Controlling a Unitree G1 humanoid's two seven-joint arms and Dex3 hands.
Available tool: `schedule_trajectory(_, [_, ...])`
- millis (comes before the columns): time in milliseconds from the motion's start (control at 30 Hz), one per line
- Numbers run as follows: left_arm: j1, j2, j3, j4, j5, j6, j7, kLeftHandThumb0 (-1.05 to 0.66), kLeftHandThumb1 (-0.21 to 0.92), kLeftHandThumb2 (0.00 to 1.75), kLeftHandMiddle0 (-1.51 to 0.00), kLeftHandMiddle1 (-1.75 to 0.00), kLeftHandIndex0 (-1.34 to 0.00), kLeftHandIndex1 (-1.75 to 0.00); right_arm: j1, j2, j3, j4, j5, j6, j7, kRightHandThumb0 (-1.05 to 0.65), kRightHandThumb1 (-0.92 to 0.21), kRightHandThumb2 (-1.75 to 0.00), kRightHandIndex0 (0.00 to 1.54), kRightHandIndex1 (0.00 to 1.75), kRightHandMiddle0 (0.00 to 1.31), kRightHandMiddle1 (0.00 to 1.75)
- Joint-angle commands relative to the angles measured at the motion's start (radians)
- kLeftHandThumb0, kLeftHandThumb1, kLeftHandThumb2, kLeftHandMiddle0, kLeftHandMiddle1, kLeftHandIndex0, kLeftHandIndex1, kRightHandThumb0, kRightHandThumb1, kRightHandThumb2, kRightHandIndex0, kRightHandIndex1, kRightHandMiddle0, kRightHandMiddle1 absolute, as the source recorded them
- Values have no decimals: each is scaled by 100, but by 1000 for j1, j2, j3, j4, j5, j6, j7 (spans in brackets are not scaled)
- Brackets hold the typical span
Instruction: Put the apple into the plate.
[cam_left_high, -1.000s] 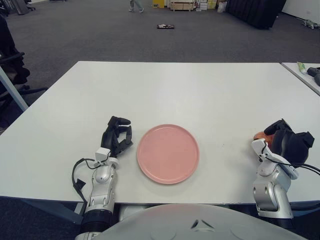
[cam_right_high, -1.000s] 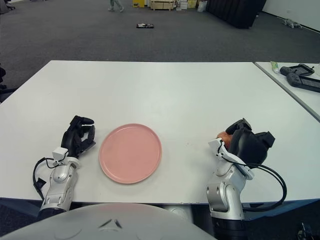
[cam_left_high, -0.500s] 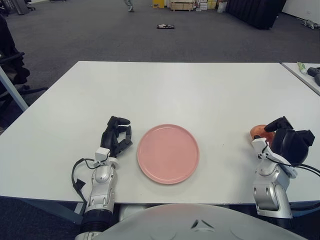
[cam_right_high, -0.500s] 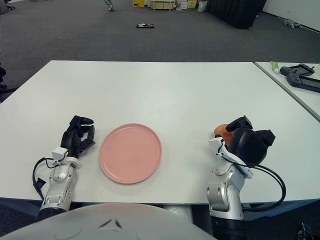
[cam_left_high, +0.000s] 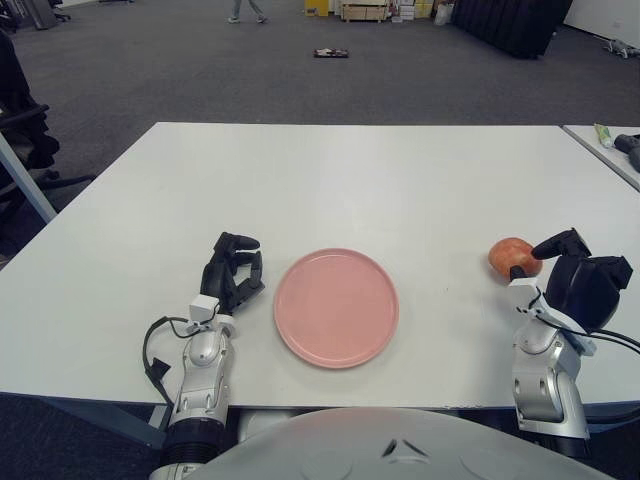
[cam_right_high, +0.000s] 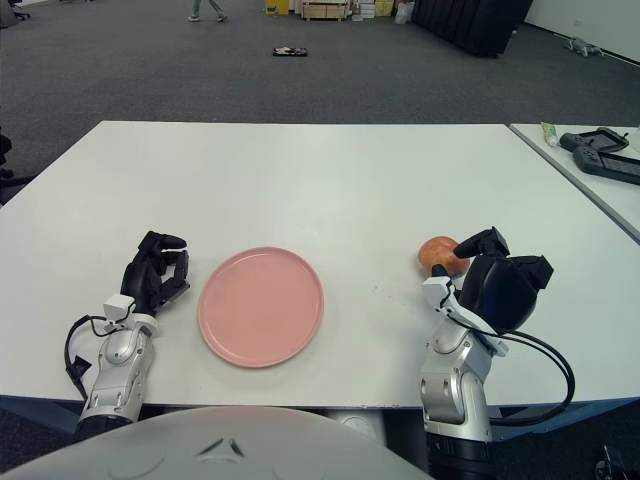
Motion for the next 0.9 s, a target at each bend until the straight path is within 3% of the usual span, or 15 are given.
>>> schedule_trajectory(0, [28,-2,7,35,-4,34,7,-38,67,88,-57,-174,-35,-175,-20,-6,-7,13,-8,-5,-16,-1,1,-166,85,173,67,168])
schedule_trajectory(67, [29,-3,7,33,-5,39,7,-38,67,87,-57,-174,-34,-175,-23,-3,-12,12,4,-2,-9,-1,-22,-141,66,174,52,169])
schedule_trajectory(100, [30,-3,7,32,-5,41,6,-38,68,87,-57,-174,-34,-175,-24,0,-15,9,13,2,-2,-1,-40,-118,54,174,40,166])
schedule_trajectory(167, [31,-3,7,30,-4,42,6,-38,68,86,-57,-173,-34,-175,-27,5,-18,5,24,8,8,-33,-39,-109,22,156,16,140])
schedule_trajectory(233, [32,-3,7,29,-3,41,5,-38,68,86,-57,-173,-34,-175,-30,8,-20,4,27,11,13,-46,-39,-106,11,143,8,123])
schedule_trajectory(333, [32,-3,7,29,-5,42,3,-38,68,86,-57,-173,-34,-175,-31,11,-12,-4,9,46,41,-59,-42,-98,4,104,3,92])
schedule_trajectory(467, [32,-5,7,27,-7,41,1,-38,68,86,-56,-173,-34,-175,-35,-4,11,-12,-45,126,107,-71,-48,-89,1,34,0,27])
schedule_trajectory(533, [33,-5,7,27,-7,40,1,-38,68,86,-56,-173,-34,-175,-39,-12,22,-13,-70,158,134,-74,-50,-87,0,17,0,14])
schedule_trajectory(700, [33,-7,8,27,-8,41,2,-38,69,85,-57,-173,-34,-175,-64,-40,73,-3,-150,265,253,-85,-55,-72,0,3,0,2])
schedule_trajectory(733, [33,-8,8,27,-8,41,2,-38,69,85,-57,-173,-34,-175,-70,-43,81,0,-157,281,275,-90,-59,-63,0,2,0,1])
schedule_trajectory(867, [33,-9,8,28,-8,43,2,-38,69,85,-57,-173,-33,-175,-101,-45,99,35,-146,303,306,-98,-65,-46,0,0,0,0])
